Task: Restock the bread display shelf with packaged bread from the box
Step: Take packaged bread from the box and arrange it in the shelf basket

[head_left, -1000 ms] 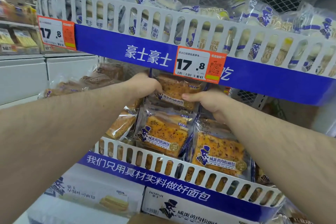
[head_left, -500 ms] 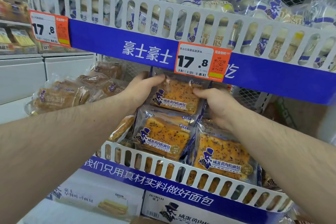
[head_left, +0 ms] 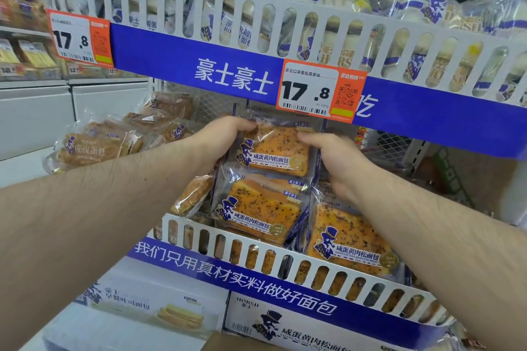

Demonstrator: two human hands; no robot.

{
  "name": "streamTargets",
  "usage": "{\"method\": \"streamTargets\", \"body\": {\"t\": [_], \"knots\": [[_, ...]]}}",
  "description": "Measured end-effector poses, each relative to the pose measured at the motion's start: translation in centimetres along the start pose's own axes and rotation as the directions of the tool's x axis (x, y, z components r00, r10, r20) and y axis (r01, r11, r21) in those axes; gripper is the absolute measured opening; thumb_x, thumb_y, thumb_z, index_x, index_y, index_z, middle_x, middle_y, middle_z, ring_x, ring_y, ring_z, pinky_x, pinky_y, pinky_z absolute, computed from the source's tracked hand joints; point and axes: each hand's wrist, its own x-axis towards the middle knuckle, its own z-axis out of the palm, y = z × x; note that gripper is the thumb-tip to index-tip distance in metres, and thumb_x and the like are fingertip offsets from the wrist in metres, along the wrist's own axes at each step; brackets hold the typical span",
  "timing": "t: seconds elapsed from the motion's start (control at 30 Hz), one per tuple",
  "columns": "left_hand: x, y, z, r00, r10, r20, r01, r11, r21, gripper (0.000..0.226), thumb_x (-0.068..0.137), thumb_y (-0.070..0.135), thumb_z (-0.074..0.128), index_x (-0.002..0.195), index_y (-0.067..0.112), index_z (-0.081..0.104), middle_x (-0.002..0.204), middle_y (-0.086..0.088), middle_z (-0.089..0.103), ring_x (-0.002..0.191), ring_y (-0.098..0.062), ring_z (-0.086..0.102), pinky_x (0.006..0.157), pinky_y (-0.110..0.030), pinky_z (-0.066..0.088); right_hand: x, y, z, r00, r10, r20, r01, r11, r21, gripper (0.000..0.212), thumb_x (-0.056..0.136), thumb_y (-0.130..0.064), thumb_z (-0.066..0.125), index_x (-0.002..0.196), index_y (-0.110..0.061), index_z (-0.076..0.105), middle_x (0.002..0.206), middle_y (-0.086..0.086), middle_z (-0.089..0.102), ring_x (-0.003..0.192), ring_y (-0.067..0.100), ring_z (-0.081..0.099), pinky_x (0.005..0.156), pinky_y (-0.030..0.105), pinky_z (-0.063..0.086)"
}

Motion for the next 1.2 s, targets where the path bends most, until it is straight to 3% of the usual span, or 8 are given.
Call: {"method": "streamTargets", "body": {"t": [0.07, 0.17, 0.3, 0.53, 0.67, 0.93, 1.07, 1.2], "knots": [[-0.1, 0.0, 0.3, 1.0, -0.01, 0.006, 0.01, 1.0, -0.03, 0.026, 0.1, 0.031, 0.047, 0.102, 0.012, 0.065, 0.071, -0.001, 0.073, 0.051, -0.012, 0.068, 0.038, -0.017, 0.046, 0.1, -0.2, 0.3, 0.999, -0.019, -0.039, 0.02, 1.0, 0.006, 0.035, 0.094, -0.032, 0.065, 0.125, -0.016, 0.058, 0.114, -0.001, 0.07, 0.099, 0.018, 0.065, 0.078, 0.029, 0.046], [0.2, 0.0, 0.6, 1.0, -0.003, -0.017, 0.004, 0.999, 0.046, 0.027, 0.1, 0.032, 0.051, 0.115, 0.013, 0.062, 0.087, -0.001, 0.074, 0.066, -0.012, 0.07, 0.051, -0.022, 0.049, 0.0, 0.3, 0.8, 0.997, 0.013, -0.076, -0.032, 0.963, -0.267, 0.031, 0.103, -0.033, 0.05, 0.125, -0.012, 0.054, 0.115, 0.006, 0.063, 0.094, 0.021, 0.055, 0.071, 0.028, 0.039], [0.7, 0.2, 0.5, 0.998, 0.035, -0.061, -0.024, 0.984, 0.177, 0.023, 0.098, 0.032, 0.057, 0.118, 0.019, 0.056, 0.087, 0.007, 0.065, 0.071, -0.006, 0.061, 0.053, -0.02, 0.04, 0.3, 0.3, 0.9, 0.996, 0.041, -0.079, -0.068, 0.928, -0.366, 0.033, 0.105, -0.025, 0.044, 0.13, -0.005, 0.052, 0.112, 0.011, 0.057, 0.097, 0.028, 0.053, 0.08, 0.034, 0.042], [1.0, 0.3, 0.2, 0.999, 0.014, -0.036, -0.007, 0.983, 0.185, 0.029, 0.097, 0.033, 0.058, 0.121, 0.016, 0.059, 0.092, 0.002, 0.071, 0.073, -0.011, 0.067, 0.055, -0.022, 0.044, 0.1, 0.2, 0.4, 0.993, 0.093, -0.068, -0.107, 0.959, -0.263, 0.031, 0.097, -0.024, 0.059, 0.124, -0.009, 0.057, 0.106, 0.004, 0.067, 0.092, 0.018, 0.061, 0.06, 0.028, 0.037], [0.9, 0.1, 0.0, 1.0, 0.006, -0.023, -0.002, 0.986, 0.168, 0.029, 0.097, 0.032, 0.058, 0.121, 0.014, 0.06, 0.087, 0.001, 0.074, 0.054, -0.006, 0.069, 0.041, -0.016, 0.047, 0.0, 0.4, 0.4, 0.995, 0.082, -0.065, -0.098, 0.949, -0.3, 0.03, 0.096, -0.027, 0.062, 0.12, -0.01, 0.059, 0.107, 0.006, 0.07, 0.099, 0.024, 0.065, 0.067, 0.031, 0.045], [0.5, -0.2, 0.1, 0.991, 0.108, -0.079, -0.083, 0.961, 0.265, 0.042, 0.094, 0.031, 0.062, 0.131, 0.016, 0.05, 0.096, 0.004, 0.063, 0.074, -0.009, 0.059, 0.057, -0.024, 0.042, -0.9, -0.1, 0.4, 0.997, 0.073, -0.038, -0.082, 0.937, -0.339, 0.016, 0.097, -0.027, 0.06, 0.093, -0.012, 0.059, 0.091, 0.004, 0.07, 0.08, 0.016, 0.062, 0.058, 0.029, 0.039], [-0.5, 0.5, 0.5, 0.986, 0.138, -0.095, -0.098, 0.937, 0.337, 0.041, 0.095, 0.033, 0.06, 0.131, 0.018, 0.046, 0.097, 0.007, 0.058, 0.075, -0.008, 0.053, 0.071, -0.026, 0.043, -2.0, -0.4, 0.4, 0.997, 0.03, -0.078, -0.06, 0.906, -0.42, 0.022, 0.095, -0.032, 0.059, 0.082, -0.015, 0.054, 0.101, 0.01, 0.069, 0.088, 0.021, 0.063, 0.065, 0.029, 0.044], [-2.6, 0.9, 1.2, 0.953, 0.241, -0.185, -0.14, 0.888, 0.437, 0.041, 0.091, 0.035, 0.06, 0.128, 0.022, 0.047, 0.118, 0.001, 0.062, 0.1, -0.019, 0.06, 0.089, -0.04, 0.05, -3.3, -0.5, 0.4, 0.989, -0.05, -0.142, -0.057, 0.75, -0.659, 0.041, 0.09, -0.047, 0.056, 0.11, -0.01, 0.056, 0.113, 0.011, 0.064, 0.107, 0.033, 0.06, 0.094, 0.047, 0.05]]}}
